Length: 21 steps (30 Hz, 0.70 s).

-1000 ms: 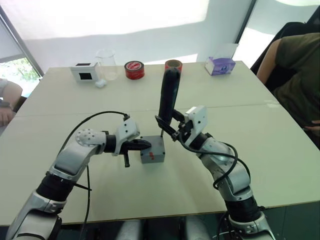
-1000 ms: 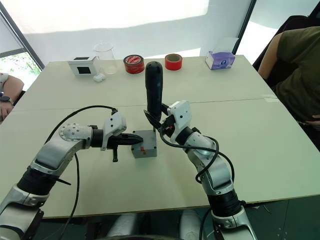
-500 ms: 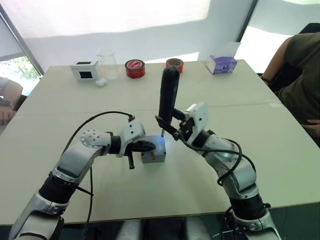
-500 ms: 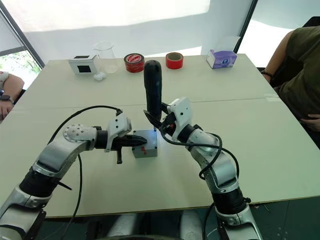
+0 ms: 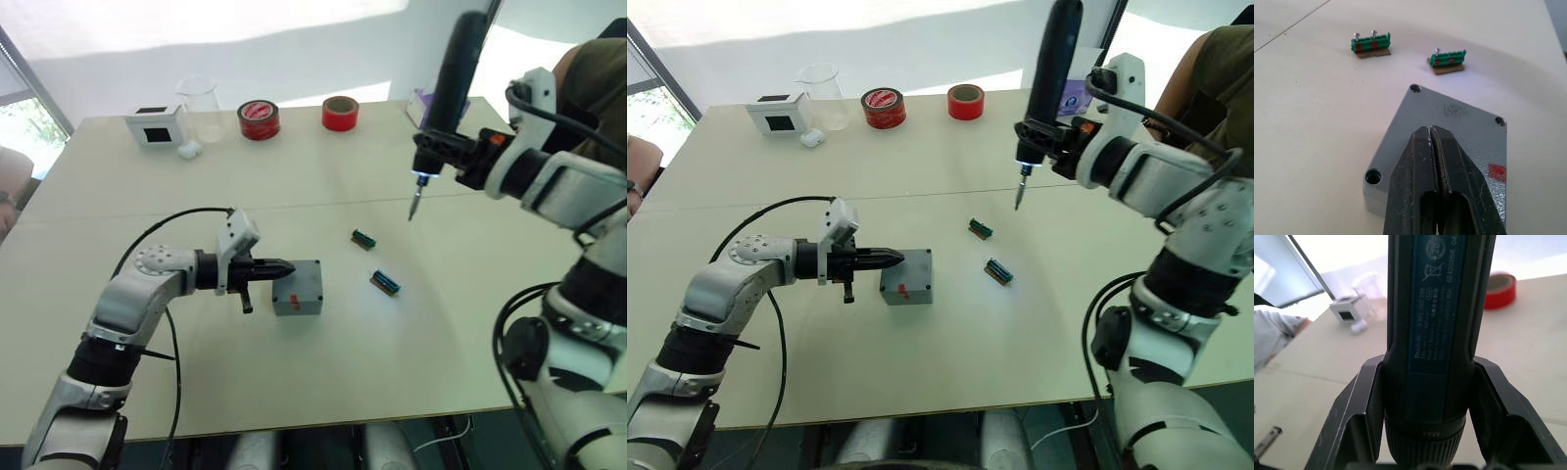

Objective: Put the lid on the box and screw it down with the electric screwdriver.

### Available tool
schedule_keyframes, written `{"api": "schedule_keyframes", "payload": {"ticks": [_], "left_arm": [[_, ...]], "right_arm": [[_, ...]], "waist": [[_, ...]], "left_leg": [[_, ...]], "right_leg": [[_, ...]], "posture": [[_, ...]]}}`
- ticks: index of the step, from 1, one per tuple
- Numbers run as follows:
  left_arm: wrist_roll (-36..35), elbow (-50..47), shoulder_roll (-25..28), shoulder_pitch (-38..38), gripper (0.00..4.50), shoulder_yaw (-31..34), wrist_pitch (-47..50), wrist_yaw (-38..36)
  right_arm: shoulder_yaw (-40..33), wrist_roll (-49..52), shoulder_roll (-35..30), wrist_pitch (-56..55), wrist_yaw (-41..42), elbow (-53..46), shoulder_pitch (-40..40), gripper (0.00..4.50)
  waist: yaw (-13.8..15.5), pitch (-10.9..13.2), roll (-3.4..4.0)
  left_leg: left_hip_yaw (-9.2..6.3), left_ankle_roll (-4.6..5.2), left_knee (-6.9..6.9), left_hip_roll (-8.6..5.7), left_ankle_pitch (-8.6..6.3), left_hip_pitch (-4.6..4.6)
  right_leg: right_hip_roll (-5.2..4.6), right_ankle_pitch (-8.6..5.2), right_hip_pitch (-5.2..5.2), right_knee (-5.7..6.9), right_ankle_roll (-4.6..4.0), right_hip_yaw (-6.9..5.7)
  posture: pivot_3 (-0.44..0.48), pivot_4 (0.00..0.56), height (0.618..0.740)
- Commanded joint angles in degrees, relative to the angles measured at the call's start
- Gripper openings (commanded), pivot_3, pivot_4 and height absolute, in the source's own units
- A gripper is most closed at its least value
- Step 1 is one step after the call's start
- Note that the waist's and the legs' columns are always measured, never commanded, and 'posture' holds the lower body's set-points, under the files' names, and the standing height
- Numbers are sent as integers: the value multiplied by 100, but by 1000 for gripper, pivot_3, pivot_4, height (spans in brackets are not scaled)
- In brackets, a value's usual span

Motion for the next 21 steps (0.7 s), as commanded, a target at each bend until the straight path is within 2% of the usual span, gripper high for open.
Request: {"api": "schedule_keyframes", "payload": {"ticks": [1, 4, 7, 13, 19, 20, 21], "left_arm": [[-585, -694, 367, -71, 0, 288, 287, -421], [-776, -1080, 642, -62, 0, 195, 426, -657], [-701, -1277, 882, 15, 0, 51, 343, -822], [-586, -1429, 1117, 235, 0, -71, 149, -929], [-719, -1357, 1215, 442, 0, 155, 217, -896], [-677, -1265, 1236, 464, 0, 183, 184, -881], [-647, -1207, 1247, 476, 0, 198, 161, -865]], "right_arm": [[716, 621, -1529, 409, 124, 554, 888, 1837], [1274, 1397, -2315, 409, 443, 934, 1477, 1837], [1704, 1582, -2559, 409, 439, 1285, 1565, 1837], [2316, 1539, -2674, 409, 411, 1781, 1425, 1837], [2744, 718, -2446, 409, 601, 2186, 1162, 1837], [2796, 565, -2399, 409, 641, 2186, 1142, 2334], [2828, 440, -2368, 409, 690, 2186, 1129, 2637]], "waist": [[73, 0, -12], [79, 8, 1], [-64, 60, 44], [-23, 81, 37], [6, 85, 30], [-1, 85, 29], [-3, 86, 28]], "left_leg": [[-9, 1, 7, 0, 0, -18], [0, 22, 24, -6, -12, -44], [26, 54, 68, -7, -31, -53], [33, 55, 90, 5, -30, -49], [31, 54, 97, -2, -30, -55], [31, 54, 98, -2, -30, -56], [31, 54, 98, -1, -30, -55]], "right_leg": [[2, -1, -5, -5, 0, -10], [-1, 0, -7, -22, 1, -11], [-5, 3, -8, -20, 8, 1], [11, 17, -8, -6, 34, 9], [6, 18, -7, -8, 35, 9], [6, 18, -7, -8, 36, 9], [7, 18, -7, -8, 36, 9]], "posture": [[0, 150, 740], [0, 150, 740], [0, 150, 740], [0, 150, 740], [0, 150, 740], [0, 150, 740], [0, 150, 740]]}}
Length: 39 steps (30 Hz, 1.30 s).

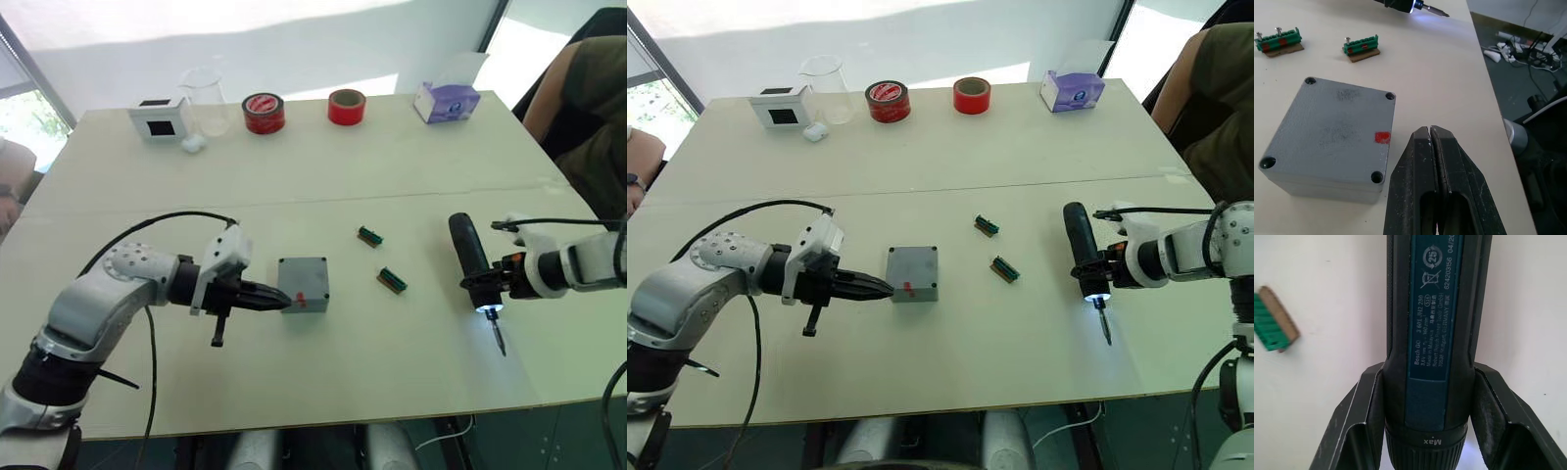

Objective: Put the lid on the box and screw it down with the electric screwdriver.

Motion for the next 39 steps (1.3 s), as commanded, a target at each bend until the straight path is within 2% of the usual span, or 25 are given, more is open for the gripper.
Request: {"api": "schedule_keyframes", "payload": {"ticks": [1, 3, 5, 6, 12, 15, 17, 19, 21, 25, 30, 35, 39], "left_arm": [[9, 130, 138, 20, 0, 284, -115, 53], [25, 261, 147, 32, 0, 350, -127, 123], [23, 362, 156, 51, 0, 437, -121, 183], [9, 402, 155, 54, 0, 486, -96, 223], [-48, 483, 124, 77, 0, 648, -13, 389], [-62, 727, 70, 67, 0, 981, 71, 748], [174, 986, 85, 89, 0, 1028, -81, 971], [442, 1128, 73, 118, 0, 859, -276, 1078], [686, 1169, 33, 133, 0, 644, -472, 1116], [941, 1280, -245, 111, 0, 354, -638, 1259], [1042, 1136, -419, 38, 0, 98, -605, 1250], [1189, 1135, -446, -27, 0, -125, -692, 1174], [1424, 1505, -769, -417, 0, -633, -967, 938]], "right_arm": [[65, -554, 37, 8, 231, -67, -195, 2909], [109, -773, 31, -43, 373, -159, -177, 3500], [133, -972, 25, -114, 499, -273, -156, 4281], [110, -1045, 42, -116, 551, -323, -150, 4468], [-81, -1427, 163, -146, 810, -541, -115, 4468], [-95, -1609, -20, -955, 1251, -1262, -596, 4468], [22, -1602, -117, -1734, 1983, -2181, -894, 4468], [250, -1548, -123, -2204, 2542, -3083, -725, 4468], [474, -1622, -131, -2530, 2850, -3671, -329, 4468], [1145, -1753, 553, -2904, 2801, -4673, 585, 4468], [1674, -2136, 1171, -3048, 2637, -4730, 968, 4468], [1855, -2358, 1496, -2999, 2596, -4702, 925, 4468], [2008, -2469, 1763, -2902, 2625, -4595, 808, 4468]], "waist": [[-3, 0, -2], [2, -1, -3], [10, -1, -7], [13, -1, -7], [-2, -1, -7], [-16, 2, -2], [-51, 9, 15], [-37, 5, 10], [-13, -10, -31], [70, -16, -55], [124, -15, -55], [122, -15, -55], [141, -15, -55]], "left_leg": [[-1, -1, 1, 1, 1, 0], [-1, -2, 1, 2, 1, 3], [-3, -2, 4, 2, 1, 3], [-3, -1, 5, 2, 1, 3], [-4, -2, 6, 0, 1, 3], [-3, -3, 6, 1, 2, 2], [-1, -6, 6, 2, 4, 2], [-1, -9, 0, 5, 5, 2], [-21, -10, -5, 21, 5, 3], [-27, -13, 9, 4, 6, 2], [-21, -11, 29, -13, 5, -1], [-26, -13, 40, -9, 7, -1], [-25, -14, 49, -9, 7, -2]], "right_leg": [[1, 0, 0, 1, 1, -1], [2, 1, 1, 4, 2, -1], [3, 1, 3, 6, 2, -2], [3, 1, 4, 5, 2, -2], [2, 3, 5, 4, 5, -2], [2, 3, 2, 8, 5, -2], [2, 4, -7, 14, 7, 0], [7, 1, -16, 21, 9, 2], [31, -1, -11, 13, 7, -7], [9, 2, 12, 7, 5, -11], [-6, 15, 8, 17, 19, 0], [-1, 14, 9, 24, 19, -3], [1, 14, 12, 30, 18, -4]], "posture": [[0, 150, 740], [0, 150, 740], [0, 150, 740], [0, 150, 740], [0, 150, 740], [0, 150, 740], [0, 150, 740], [0, 150, 740], [0, 150, 740], [0, 150, 740], [0, 150, 740], [0, 150, 740], [0, 150, 740]]}}
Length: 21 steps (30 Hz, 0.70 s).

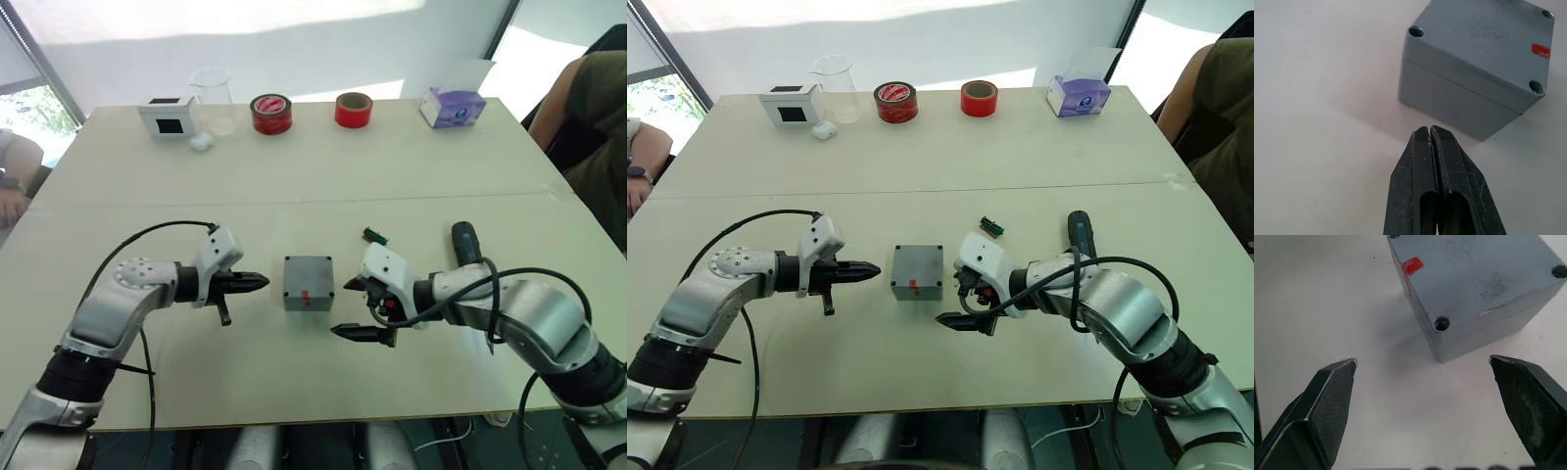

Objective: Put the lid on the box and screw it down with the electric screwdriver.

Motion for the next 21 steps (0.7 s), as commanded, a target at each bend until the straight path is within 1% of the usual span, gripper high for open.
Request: {"api": "schedule_keyframes", "payload": {"ticks": [1, 10, 15, 18, 21], "left_arm": [[214, 233, -249, -363, 0, -344, -370, -239], [637, 1265, -707, -990, 0, -529, -986, -536], [850, 1693, -840, -1189, 0, -488, -1247, -551], [936, 1743, -736, -1101, 0, -369, -1280, -499], [936, 1520, -492, -855, 0, -250, -1188, -473]], "right_arm": [[10, -10, 167, 60, 58, -89, -172, 4468], [-168, 294, 451, 488, 147, -318, -142, 4468], [-312, 480, 503, 722, 132, -448, -142, 4468], [-494, 610, 425, 822, 131, -586, -151, 4468], [-760, 711, 259, 829, 177, -671, -126, 4468]], "waist": [[4, 0, 0], [-3, 0, 0], [-2, 0, 0], [-15, 0, 0], [-26, 0, 0]], "left_leg": [[0, 1, 5, -1, -1, 0], [0, 10, 31, -1, -5, 0], [-1, 10, 38, -1, -6, 0], [-1, 11, 39, -1, -6, 0], [-1, 11, 39, 0, -6, 0]], "right_leg": [[0, 0, 2, 5, 0, 0], [2, -2, 2, 33, 0, 0], [2, -2, 2, 40, 0, 0], [2, -2, 1, 41, 0, 0], [2, -2, -2, 43, 0, 0]], "posture": [[0, 150, 740], [0, 150, 740], [0, 150, 740], [0, 150, 740], [0, 150, 740]]}}
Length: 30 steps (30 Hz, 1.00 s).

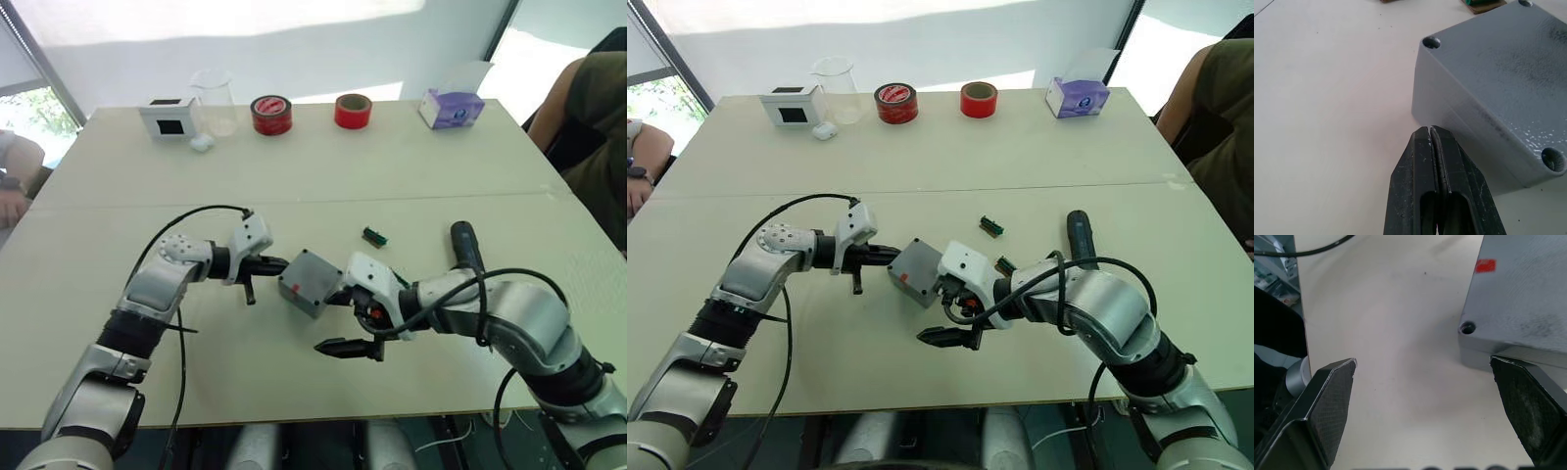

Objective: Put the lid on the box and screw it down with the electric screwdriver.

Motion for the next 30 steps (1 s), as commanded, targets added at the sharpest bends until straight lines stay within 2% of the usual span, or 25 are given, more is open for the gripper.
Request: {"api": "schedule_keyframes", "payload": {"ticks": [1, 8, 11, 14, 20, 30], "left_arm": [[14, -318, 295, 200, 0, 282, 56, 23], [-367, -1615, 830, 1125, 0, 656, 815, 42], [-579, -2174, 957, 1550, 0, 767, 1179, 88], [-740, -2573, 839, 1764, 0, 721, 1437, 227], [-618, -2456, 505, 1536, 0, 521, 1416, 518], [-479, -2030, 239, 1185, 0, 421, 1169, 647]], "right_arm": [[-411, 135, -227, -41, 115, -254, -47, 4468], [-533, -390, -1103, -1051, 838, 339, -118, 4468], [-43, -1152, -1171, -1884, 1055, 976, -303, 4468], [427, -1681, -929, -2482, 1283, 1522, -537, 4468], [780, -2046, -570, -2803, 1610, 1792, -614, 4468], [770, -1952, -315, -2361, 1650, 1252, -224, 4468]], "waist": [[-9, 0, 0], [9, 1, 0], [-9, 1, -1], [-17, 2, 1], [11, 2, 1], [11, 1, 1]], "left_leg": [[0, 0, 0, 1, 0, 0], [1, 2, 0, 2, -1, 0], [2, 1, 0, 3, -1, 1], [3, 1, 0, 3, -1, 1], [3, -1, 2, 3, 0, 1], [2, -3, 4, 2, 1, 1]], "right_leg": [[0, 0, 0, 0, 0, 0], [-3, 0, 1, -2, -1, 1], [-4, 0, 1, 0, -1, 1], [-3, -1, -1, 0, -1, 1], [-2, -1, -1, 3, -1, 1], [-1, 0, -1, 4, -1, 1]], "posture": [[0, 150, 740], [0, 150, 740], [0, 150, 740], [0, 150, 740], [0, 150, 740], [0, 150, 740]]}}
